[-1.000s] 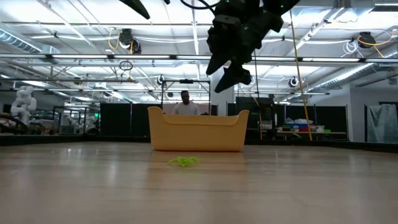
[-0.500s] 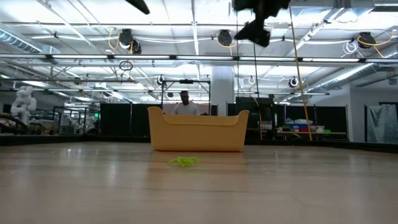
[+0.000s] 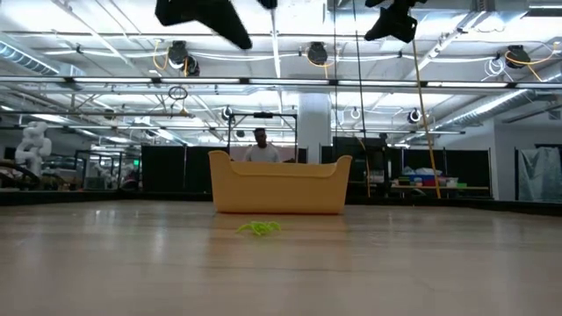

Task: Sort Halloween decoration
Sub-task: Put the green spider toy into the yellow bin

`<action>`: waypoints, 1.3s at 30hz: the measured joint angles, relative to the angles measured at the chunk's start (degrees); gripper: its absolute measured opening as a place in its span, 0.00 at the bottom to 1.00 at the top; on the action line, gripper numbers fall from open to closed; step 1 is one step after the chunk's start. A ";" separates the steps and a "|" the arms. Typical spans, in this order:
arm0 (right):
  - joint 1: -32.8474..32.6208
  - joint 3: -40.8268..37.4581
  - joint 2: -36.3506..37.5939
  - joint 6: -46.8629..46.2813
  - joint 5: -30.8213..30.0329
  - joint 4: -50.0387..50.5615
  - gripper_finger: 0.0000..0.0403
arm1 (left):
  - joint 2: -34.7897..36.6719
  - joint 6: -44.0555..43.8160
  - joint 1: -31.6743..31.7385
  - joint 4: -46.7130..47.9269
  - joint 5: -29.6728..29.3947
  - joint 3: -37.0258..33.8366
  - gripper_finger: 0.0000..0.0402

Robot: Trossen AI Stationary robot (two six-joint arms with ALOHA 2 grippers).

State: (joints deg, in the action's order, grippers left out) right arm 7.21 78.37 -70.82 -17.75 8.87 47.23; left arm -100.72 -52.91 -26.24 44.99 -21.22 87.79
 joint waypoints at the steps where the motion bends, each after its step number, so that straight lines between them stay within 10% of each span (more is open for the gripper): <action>1: -0.26 0.00 0.06 -0.26 0.01 -0.01 0.66 | -0.65 -1.22 0.00 -0.11 0.75 0.00 0.60; 27: -3.17 0.00 0.28 2.04 5.00 2.00 0.66 | -17.87 -6.77 -4.22 -9.91 3.46 -0.02 0.60; 39: -4.01 -0.02 0.30 5.25 4.95 1.96 0.66 | -18.20 -12.74 -4.13 -9.87 -4.24 -0.02 0.60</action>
State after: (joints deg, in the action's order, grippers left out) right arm 3.20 78.35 -70.52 -12.50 13.82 49.19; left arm -118.92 -65.65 -30.37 35.12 -25.45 87.77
